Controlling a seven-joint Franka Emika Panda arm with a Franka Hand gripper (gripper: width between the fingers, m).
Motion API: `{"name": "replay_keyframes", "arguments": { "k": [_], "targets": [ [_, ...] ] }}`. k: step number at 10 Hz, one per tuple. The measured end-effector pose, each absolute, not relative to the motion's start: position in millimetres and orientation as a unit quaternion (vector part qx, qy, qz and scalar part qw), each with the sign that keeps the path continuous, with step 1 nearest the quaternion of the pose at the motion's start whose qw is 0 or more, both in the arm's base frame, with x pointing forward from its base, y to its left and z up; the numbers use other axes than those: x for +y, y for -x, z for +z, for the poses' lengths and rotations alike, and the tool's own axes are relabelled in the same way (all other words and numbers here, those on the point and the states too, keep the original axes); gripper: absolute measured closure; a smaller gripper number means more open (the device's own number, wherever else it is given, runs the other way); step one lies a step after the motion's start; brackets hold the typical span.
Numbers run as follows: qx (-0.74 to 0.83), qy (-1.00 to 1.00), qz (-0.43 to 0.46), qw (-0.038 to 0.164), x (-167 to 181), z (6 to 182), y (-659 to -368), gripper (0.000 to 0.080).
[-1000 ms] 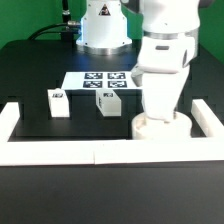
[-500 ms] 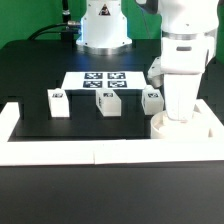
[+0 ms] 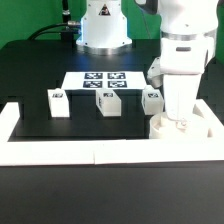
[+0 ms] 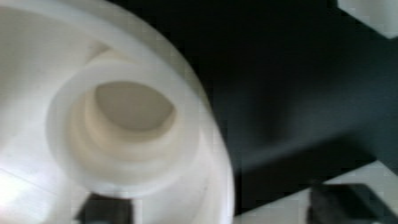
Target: Assemble stool
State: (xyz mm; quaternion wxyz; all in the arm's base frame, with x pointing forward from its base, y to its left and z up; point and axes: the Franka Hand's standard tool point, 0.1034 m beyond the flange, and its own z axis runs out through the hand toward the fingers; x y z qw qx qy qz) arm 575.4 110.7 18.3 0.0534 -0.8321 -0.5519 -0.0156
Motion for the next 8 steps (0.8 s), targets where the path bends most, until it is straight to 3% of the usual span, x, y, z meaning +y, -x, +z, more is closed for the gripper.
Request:
{"name": "replay_keyframes", "arguments": {
  "k": [1, 2, 3, 8],
  "targets": [
    [-0.552, 0.832, -0.016, 0.053, 110.7, 18.3, -575.4, 0.0227],
    [-0.552, 0.832, -0.016, 0.053, 110.7, 18.3, -575.4, 0.0164],
    [-0.552, 0.832, -0.016, 0.053, 110.7, 18.3, -575.4, 0.0153],
    [-0.546, 0.836, -0.015, 0.053, 110.2, 21.7, -576.3, 0.0151]
  ]
}}
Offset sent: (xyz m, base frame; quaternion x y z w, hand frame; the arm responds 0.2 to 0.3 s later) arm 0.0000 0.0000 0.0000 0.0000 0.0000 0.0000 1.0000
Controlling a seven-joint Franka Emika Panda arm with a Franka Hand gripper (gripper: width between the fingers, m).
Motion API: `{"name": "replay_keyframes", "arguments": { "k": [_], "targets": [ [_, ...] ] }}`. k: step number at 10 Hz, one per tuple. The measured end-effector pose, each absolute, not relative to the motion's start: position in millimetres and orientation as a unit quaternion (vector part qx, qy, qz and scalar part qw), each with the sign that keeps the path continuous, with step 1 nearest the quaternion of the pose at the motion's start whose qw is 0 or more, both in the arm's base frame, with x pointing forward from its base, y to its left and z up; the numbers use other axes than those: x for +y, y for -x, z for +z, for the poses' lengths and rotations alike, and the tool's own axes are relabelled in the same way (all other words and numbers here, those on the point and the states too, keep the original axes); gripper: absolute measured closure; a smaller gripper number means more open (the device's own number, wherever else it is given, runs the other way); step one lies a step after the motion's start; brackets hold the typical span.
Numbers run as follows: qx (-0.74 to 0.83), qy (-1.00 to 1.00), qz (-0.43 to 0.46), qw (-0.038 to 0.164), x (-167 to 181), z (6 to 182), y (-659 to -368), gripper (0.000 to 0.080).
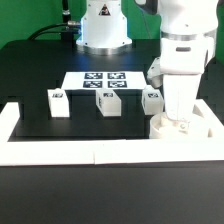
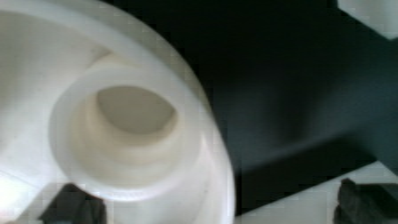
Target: Assemble stool
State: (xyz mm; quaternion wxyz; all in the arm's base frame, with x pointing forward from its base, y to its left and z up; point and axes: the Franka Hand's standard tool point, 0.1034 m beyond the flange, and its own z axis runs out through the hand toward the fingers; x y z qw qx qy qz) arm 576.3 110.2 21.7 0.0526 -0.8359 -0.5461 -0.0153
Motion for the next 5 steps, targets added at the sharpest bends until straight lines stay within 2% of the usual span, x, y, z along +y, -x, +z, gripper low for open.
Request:
{"name": "replay_keyframes", "arguments": {
  "k": [2, 3, 5],
  "targets": [
    [-0.521, 0.852, -0.009, 0.042, 101, 55.3, -576, 0.0151],
    [-0.508, 0.861, -0.009, 0.037, 94, 63.5, -573, 0.0151],
    [-0.454, 0.89, 0.012, 0.042, 92, 62.6, -566, 0.0151]
  ]
}}
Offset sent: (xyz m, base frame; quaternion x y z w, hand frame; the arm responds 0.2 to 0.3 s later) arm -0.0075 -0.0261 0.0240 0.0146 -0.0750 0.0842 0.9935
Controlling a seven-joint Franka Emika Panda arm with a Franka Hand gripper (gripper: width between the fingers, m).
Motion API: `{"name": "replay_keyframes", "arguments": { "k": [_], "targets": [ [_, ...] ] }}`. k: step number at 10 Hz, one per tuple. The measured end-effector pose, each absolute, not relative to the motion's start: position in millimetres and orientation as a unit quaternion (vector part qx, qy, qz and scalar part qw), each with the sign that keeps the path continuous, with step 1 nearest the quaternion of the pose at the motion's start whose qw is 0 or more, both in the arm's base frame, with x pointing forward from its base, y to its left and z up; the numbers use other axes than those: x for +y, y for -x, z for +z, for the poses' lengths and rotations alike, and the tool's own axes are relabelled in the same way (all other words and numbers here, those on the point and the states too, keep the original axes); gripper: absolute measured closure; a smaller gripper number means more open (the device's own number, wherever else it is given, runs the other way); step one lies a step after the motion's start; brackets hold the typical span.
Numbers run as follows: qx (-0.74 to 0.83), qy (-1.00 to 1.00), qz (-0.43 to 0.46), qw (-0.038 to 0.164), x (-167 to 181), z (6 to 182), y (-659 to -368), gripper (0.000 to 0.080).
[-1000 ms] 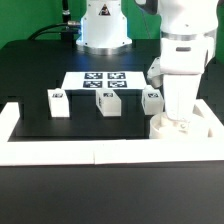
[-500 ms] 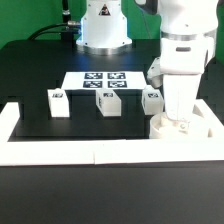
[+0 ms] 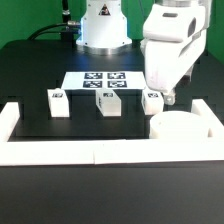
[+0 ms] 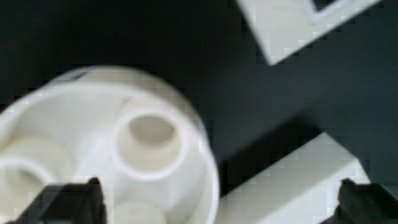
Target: Assemble stool
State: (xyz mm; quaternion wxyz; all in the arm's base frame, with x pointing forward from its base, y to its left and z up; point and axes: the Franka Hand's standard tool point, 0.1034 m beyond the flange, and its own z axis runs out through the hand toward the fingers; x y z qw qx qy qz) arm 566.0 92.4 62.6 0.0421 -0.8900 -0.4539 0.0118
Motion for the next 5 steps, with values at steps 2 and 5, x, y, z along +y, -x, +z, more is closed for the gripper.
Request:
{"name": "replay_keyframes", "arguments": {
  "k": [2, 5],
  "targets": [
    [-0.411, 0.91, 0.013, 0.042, 93.1, 62.3, -566.1, 0.0151],
    [-0.27, 0.962, 0.024, 0.037, 94.4, 64.5, -564.4, 0.0151]
  ]
}}
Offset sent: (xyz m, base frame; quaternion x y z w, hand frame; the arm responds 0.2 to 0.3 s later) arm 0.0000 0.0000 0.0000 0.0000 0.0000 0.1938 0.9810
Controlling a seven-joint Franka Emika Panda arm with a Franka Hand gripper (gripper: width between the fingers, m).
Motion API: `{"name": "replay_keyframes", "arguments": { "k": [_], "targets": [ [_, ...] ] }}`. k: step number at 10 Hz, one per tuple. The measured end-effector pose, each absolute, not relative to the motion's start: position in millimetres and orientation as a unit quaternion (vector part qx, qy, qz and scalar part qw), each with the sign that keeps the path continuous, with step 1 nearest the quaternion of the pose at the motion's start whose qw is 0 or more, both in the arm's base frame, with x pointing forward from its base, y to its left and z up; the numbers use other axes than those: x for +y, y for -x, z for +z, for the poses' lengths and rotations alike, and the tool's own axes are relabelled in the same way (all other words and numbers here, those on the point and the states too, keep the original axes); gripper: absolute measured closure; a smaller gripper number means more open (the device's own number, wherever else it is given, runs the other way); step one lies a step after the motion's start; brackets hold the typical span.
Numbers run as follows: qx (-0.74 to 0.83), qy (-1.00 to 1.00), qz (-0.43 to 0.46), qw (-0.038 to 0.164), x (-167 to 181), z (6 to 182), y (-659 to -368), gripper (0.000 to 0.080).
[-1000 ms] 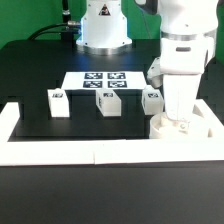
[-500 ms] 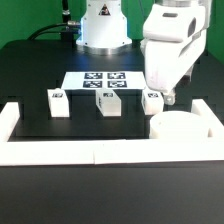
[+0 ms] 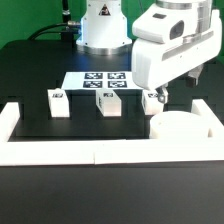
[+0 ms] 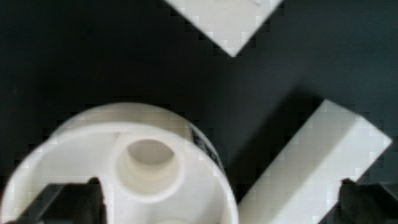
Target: Assemble stool
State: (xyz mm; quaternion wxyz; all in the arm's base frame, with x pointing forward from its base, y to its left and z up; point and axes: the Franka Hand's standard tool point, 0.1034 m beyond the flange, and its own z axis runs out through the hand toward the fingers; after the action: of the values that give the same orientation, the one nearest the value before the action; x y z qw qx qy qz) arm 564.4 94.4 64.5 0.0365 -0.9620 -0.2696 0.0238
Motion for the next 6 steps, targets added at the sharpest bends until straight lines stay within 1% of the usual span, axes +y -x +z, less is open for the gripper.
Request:
{"name": "replay_keyframes", "arguments": {
  "k": [1, 2, 3, 5, 6],
  "targets": [
    [-0.217, 0.975, 0.027, 0.033, 93, 68.8, -563, 0.0151],
    [-0.145, 0.989, 0.026, 0.031, 86, 69.4, -560, 0.0151],
    [-0.059, 0.997, 0.023, 0.039, 79, 64.8, -558, 0.0151],
    [-0.002, 0.999, 0.027, 0.046, 84, 64.6, -557, 0.0151],
    [0.001, 0.998, 0.028, 0.048, 85, 64.4, -557, 0.0151]
  ]
}}
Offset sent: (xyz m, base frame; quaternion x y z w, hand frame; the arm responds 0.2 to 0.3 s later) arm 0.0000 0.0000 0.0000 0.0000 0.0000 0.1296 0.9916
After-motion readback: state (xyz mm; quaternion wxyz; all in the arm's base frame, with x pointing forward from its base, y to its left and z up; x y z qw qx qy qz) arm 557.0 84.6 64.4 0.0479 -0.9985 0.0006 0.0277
